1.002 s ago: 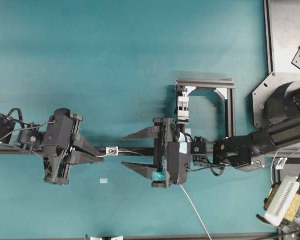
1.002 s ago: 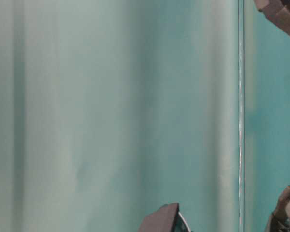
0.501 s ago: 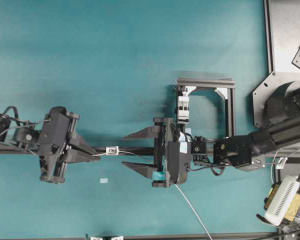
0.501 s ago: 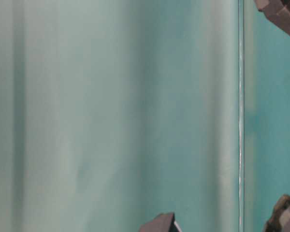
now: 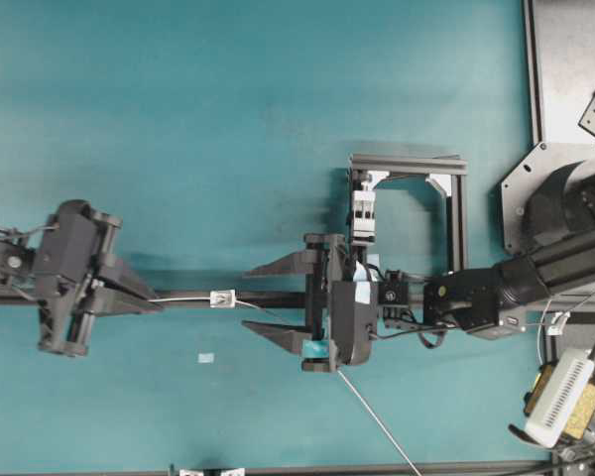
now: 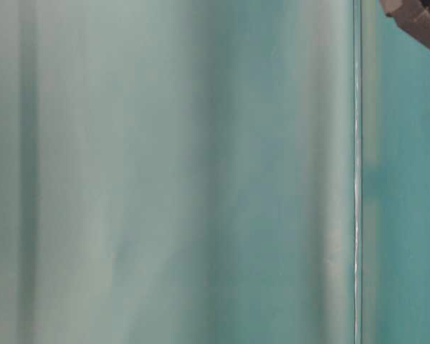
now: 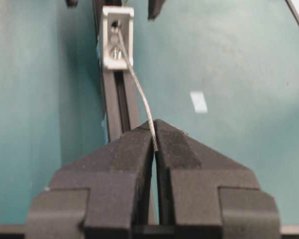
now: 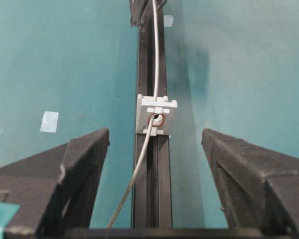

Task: Insert the wire into the hole on the right side and pull it with the left arm.
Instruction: 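Pull the wire leftward through the hole with the left gripper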

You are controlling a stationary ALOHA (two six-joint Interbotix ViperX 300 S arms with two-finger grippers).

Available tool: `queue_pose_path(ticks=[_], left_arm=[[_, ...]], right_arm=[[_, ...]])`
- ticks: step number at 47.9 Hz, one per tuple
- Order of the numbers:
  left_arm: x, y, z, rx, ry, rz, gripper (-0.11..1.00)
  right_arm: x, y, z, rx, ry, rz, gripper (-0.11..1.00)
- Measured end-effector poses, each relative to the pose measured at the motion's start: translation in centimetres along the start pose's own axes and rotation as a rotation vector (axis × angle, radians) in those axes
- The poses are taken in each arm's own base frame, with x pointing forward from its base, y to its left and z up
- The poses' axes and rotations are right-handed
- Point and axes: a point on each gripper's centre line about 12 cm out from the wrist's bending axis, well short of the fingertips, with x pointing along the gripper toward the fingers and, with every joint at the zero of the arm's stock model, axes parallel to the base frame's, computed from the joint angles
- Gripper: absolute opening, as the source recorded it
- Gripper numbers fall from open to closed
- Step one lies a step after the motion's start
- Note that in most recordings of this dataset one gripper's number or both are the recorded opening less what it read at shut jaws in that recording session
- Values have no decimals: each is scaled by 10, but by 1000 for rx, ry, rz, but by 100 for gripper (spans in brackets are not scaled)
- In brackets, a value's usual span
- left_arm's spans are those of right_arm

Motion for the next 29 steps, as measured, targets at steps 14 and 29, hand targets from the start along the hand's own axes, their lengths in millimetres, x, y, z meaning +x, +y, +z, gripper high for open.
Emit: queue_pose_path(ticks=[14, 29], left_arm=[[-26, 0, -5, -1, 4, -3, -11], [-50, -2, -15, 7, 17, -19, -11]], right_arm=[[0, 0, 0, 2, 3, 1, 82], [0, 0, -2, 3, 13, 3, 82]])
